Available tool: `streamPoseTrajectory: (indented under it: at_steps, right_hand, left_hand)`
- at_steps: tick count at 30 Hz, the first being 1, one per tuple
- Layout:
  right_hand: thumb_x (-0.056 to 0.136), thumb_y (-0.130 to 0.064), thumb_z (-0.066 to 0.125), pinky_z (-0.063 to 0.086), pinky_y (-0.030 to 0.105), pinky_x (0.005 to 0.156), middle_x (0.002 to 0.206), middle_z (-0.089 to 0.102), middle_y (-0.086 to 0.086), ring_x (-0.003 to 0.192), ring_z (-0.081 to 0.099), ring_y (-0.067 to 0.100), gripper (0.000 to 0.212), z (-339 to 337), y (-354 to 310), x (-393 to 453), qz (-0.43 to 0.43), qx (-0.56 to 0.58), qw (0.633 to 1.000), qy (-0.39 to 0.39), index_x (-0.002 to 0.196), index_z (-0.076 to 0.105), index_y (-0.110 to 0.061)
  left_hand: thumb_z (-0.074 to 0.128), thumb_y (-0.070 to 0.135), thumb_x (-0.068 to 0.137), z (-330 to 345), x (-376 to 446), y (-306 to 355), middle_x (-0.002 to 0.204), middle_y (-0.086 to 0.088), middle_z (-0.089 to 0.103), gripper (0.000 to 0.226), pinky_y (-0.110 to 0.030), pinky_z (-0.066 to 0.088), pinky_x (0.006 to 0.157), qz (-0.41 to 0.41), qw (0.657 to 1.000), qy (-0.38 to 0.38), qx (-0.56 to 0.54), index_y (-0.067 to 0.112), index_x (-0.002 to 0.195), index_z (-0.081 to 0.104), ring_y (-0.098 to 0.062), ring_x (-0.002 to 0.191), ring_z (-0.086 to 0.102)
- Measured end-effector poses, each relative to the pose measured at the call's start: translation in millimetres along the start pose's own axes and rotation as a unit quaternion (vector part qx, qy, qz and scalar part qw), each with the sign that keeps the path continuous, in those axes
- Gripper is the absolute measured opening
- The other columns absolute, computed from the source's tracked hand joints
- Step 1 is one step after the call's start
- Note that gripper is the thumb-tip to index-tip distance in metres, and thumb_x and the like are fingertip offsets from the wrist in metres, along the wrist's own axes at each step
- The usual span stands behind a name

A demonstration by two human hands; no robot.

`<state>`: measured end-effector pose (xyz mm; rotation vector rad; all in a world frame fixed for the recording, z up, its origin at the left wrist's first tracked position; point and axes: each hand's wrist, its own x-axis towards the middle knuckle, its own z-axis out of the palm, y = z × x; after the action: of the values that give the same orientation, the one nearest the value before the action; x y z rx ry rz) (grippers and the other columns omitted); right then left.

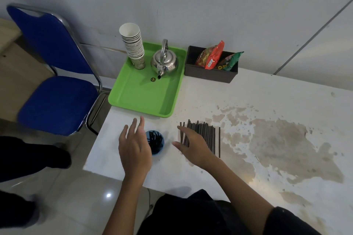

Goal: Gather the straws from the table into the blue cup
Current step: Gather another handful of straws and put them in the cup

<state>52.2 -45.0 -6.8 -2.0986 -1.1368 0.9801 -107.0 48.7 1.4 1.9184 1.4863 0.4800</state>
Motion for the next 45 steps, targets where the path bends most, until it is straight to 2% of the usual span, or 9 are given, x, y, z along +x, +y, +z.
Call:
streamPoseTrajectory:
  at_steps: [5,8,11,14,16,21,25,30,45]
  right_hand:
    - [0.092,-0.037,0.060,0.030,0.027,0.111,0.148,0.044,0.003,0.138,0.039,0.019,0.060,-13,12,-6,0.009,-0.010,1.000,0.010,0.144,0.040,-0.015]
    - [0.093,-0.035,0.058,0.030,0.031,0.113,0.148,0.044,0.003,0.138,0.037,0.020,0.057,-18,22,-9,0.022,-0.020,0.999,0.018,0.144,0.039,-0.016]
    - [0.094,-0.028,0.058,0.025,0.031,0.114,0.150,0.040,0.004,0.142,0.031,0.021,0.057,-27,34,-13,0.025,-0.052,0.998,0.016,0.145,0.037,-0.015]
    - [0.090,-0.018,0.057,0.031,0.038,0.115,0.145,0.045,0.005,0.138,0.035,0.025,0.052,-41,50,-17,0.039,-0.092,0.995,0.022,0.140,0.043,-0.014]
    - [0.085,-0.013,0.056,0.038,0.043,0.110,0.134,0.053,0.006,0.129,0.044,0.028,0.046,-49,66,-20,0.063,-0.096,0.993,0.036,0.130,0.052,-0.014]
    - [0.093,-0.021,0.053,0.028,0.038,0.117,0.157,0.026,0.011,0.145,0.024,0.029,0.055,-66,101,-41,0.190,-0.130,0.973,-0.012,0.142,0.038,-0.003]
    - [0.095,-0.015,0.049,0.023,0.034,0.119,0.162,0.011,0.007,0.149,0.013,0.024,0.055,-64,120,-53,0.191,-0.141,0.970,-0.053,0.146,0.032,-0.001]
    - [0.095,-0.008,0.045,0.021,0.033,0.117,0.163,0.002,0.003,0.150,0.002,0.024,0.061,-57,126,-54,0.185,-0.148,0.970,-0.060,0.150,0.021,-0.003]
    - [0.094,-0.006,0.045,0.017,0.039,0.119,0.163,0.000,0.005,0.150,0.000,0.029,0.061,-54,132,-51,0.179,-0.151,0.970,-0.067,0.150,0.022,-0.004]
  left_hand:
    - [0.039,0.036,0.104,-1,-5,-7,0.158,0.003,0.037,0.053,-0.049,0.028,0.117,-0.056,0.998,-0.026,-0.024,0.030,0.155,0.030,-0.022,0.151,0.019]
    - [0.055,0.023,0.098,-1,-10,11,0.142,0.000,0.055,0.046,-0.045,0.042,0.106,0.053,0.997,0.048,0.022,0.022,0.143,0.050,-0.027,0.138,0.037]
    - [0.062,0.014,0.089,8,-11,48,0.109,0.004,0.068,0.024,-0.034,0.048,0.081,0.196,0.973,0.098,0.074,0.022,0.110,0.071,-0.024,0.106,0.053]
    - [0.059,0.019,0.090,26,-19,91,0.089,0.010,0.067,0.013,-0.024,0.043,0.065,0.249,0.966,0.006,0.071,0.024,0.094,0.070,-0.013,0.087,0.055]
    - [0.057,0.024,0.090,47,-22,107,0.086,0.013,0.067,0.013,-0.026,0.047,0.061,0.208,0.969,-0.102,0.083,0.028,0.096,0.068,-0.011,0.080,0.059]
    - [0.060,0.035,0.090,111,-8,98,0.117,-0.001,0.066,0.040,-0.031,0.049,0.083,0.027,0.961,-0.249,0.116,0.018,0.126,0.058,-0.021,0.103,0.063]
    - [0.069,0.055,0.081,148,-3,80,0.133,-0.015,0.051,0.077,-0.040,0.046,0.099,-0.050,0.952,-0.246,0.174,0.003,0.134,0.046,-0.033,0.122,0.052]
    - [0.076,0.062,0.072,168,-8,83,0.142,-0.017,0.047,0.098,-0.038,0.040,0.109,-0.039,0.956,-0.206,0.207,0.000,0.139,0.040,-0.031,0.132,0.046]
    - [0.065,0.030,0.094,166,-3,81,0.125,-0.009,0.062,0.044,-0.039,0.052,0.093,-0.018,0.964,-0.204,0.169,0.009,0.130,0.055,-0.028,0.114,0.062]
